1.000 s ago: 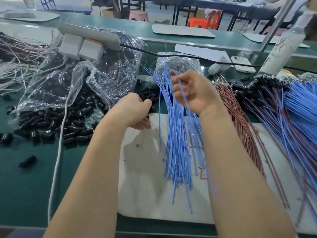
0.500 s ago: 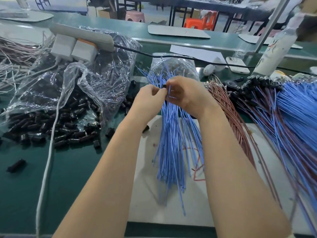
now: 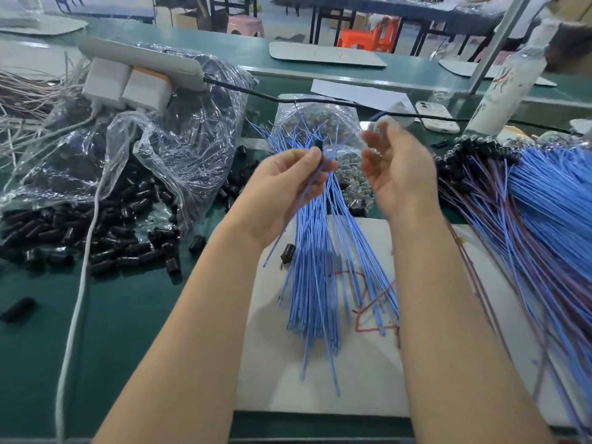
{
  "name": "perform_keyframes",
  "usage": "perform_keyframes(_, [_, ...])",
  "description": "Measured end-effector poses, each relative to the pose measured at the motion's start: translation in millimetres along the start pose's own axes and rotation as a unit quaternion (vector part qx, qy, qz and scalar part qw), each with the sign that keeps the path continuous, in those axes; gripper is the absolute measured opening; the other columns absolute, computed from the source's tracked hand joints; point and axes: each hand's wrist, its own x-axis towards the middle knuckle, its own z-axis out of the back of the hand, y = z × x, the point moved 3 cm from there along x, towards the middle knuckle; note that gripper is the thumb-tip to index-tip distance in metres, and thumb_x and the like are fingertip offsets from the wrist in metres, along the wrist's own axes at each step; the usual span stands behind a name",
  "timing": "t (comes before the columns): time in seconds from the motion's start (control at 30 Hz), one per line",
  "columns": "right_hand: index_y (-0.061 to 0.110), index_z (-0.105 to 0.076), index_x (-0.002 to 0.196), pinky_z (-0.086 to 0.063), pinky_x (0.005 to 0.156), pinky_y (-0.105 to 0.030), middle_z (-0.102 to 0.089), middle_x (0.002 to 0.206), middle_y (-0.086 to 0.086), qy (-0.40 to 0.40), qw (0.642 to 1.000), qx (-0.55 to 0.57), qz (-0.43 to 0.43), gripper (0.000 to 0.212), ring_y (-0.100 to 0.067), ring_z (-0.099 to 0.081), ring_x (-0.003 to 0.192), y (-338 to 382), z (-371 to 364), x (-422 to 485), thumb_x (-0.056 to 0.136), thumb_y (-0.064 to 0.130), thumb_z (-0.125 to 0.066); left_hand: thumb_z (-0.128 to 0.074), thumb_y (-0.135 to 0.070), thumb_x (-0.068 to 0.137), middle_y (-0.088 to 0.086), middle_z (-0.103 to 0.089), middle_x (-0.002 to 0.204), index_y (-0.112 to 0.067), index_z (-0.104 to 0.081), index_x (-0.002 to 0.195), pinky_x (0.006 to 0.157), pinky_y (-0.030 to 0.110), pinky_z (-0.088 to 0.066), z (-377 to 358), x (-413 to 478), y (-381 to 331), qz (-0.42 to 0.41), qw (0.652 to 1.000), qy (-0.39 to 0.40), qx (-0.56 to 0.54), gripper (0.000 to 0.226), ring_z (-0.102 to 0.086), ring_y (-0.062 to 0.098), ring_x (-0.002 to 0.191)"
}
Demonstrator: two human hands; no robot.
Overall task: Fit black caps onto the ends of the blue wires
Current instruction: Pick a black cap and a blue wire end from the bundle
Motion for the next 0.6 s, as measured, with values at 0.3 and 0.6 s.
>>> perform_keyframes(0.3, [0.017,-0.063,0.101,-0.050,0.072,-0.031,-0.065,0.096,-0.001,0.333,0.611,-0.718,0.022,0.033,-0.019,-0.061,0.086,-34,-33,-72,0.078,0.037,-0.075,-0.046,-0.010,0.098,0.006,-0.066,0.080,-0.004,-0.054,0.089,0.050,0.012,-0.043,15,2,-24,-0.100,0.970,-0.093,-0.200,0.014,-0.043,0.004,0.052])
perform_keyframes(0.6, [0.011,-0.058,0.105,-0.050,0.084,-0.039,-0.065,0.094,-0.009,0.200,0.749,-0.623,0.099,0.017,-0.028,-0.059,0.088,-48,-62,-37,0.088,0.013,-0.057,-0.048,-0.009,0.097,0.009,-0.066,0.085,-0.006,-0.052,0.088,0.051,0.014,-0.042,24,-2,-34,-0.114,0.967,-0.115,-0.199,0.011,-0.041,0.005,0.054])
